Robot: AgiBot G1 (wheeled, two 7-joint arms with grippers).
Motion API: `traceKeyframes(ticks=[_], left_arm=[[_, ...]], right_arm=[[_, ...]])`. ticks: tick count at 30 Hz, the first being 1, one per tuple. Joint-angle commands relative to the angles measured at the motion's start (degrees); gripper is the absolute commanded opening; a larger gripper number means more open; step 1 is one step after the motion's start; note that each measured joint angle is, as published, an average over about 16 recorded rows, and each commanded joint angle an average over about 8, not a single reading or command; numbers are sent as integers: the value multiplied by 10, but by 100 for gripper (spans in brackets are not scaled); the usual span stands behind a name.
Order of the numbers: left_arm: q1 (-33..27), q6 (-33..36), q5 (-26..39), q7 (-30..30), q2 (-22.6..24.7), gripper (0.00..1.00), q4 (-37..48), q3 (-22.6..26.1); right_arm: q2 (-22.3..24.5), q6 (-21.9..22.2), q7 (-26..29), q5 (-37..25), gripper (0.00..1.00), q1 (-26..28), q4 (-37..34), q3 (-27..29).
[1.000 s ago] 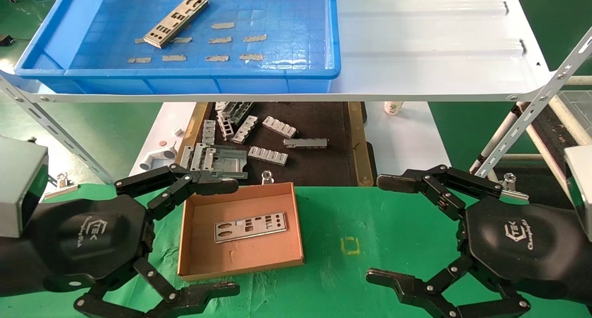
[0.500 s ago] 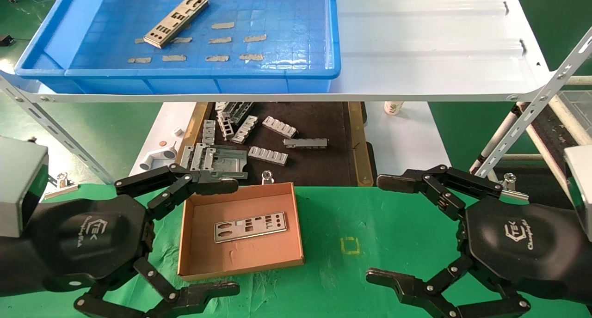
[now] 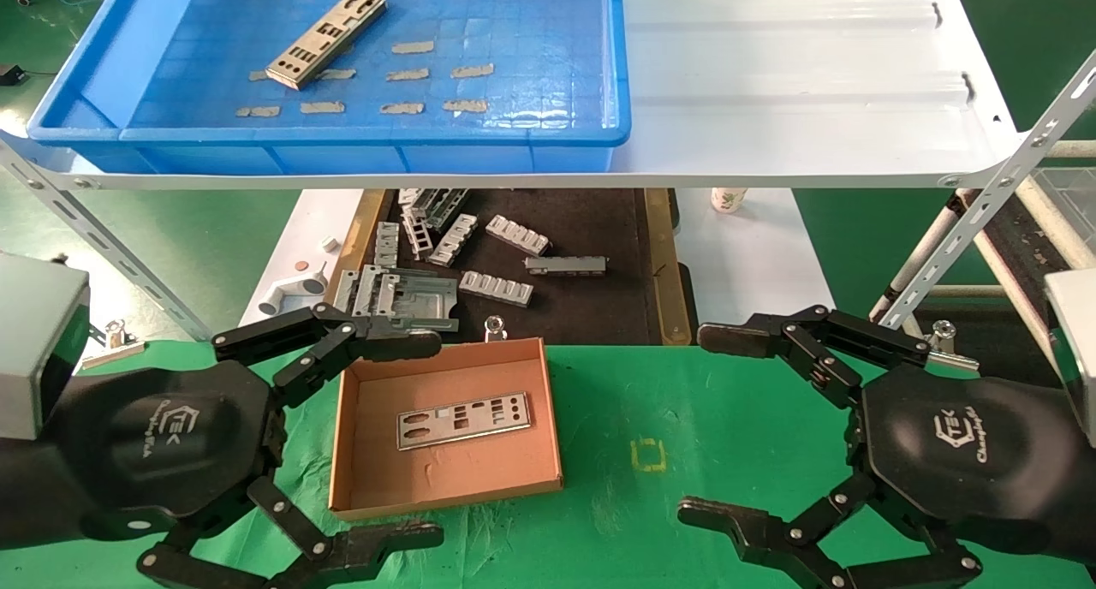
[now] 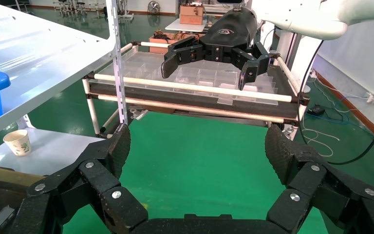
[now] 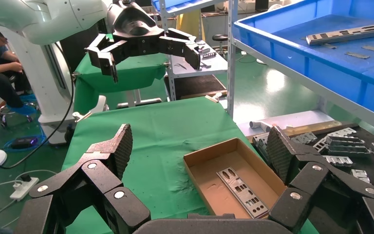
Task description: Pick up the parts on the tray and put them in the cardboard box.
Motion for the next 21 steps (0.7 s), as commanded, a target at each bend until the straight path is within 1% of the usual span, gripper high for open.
traceKeyframes(ticks=[1,21], left_arm=[[0,0,0,0,0,100,0,0],[0,0,0,0,0,100,0,0]], right_arm=[[0,0,0,0,100,0,0,0],[0,0,0,0,100,0,0,0]])
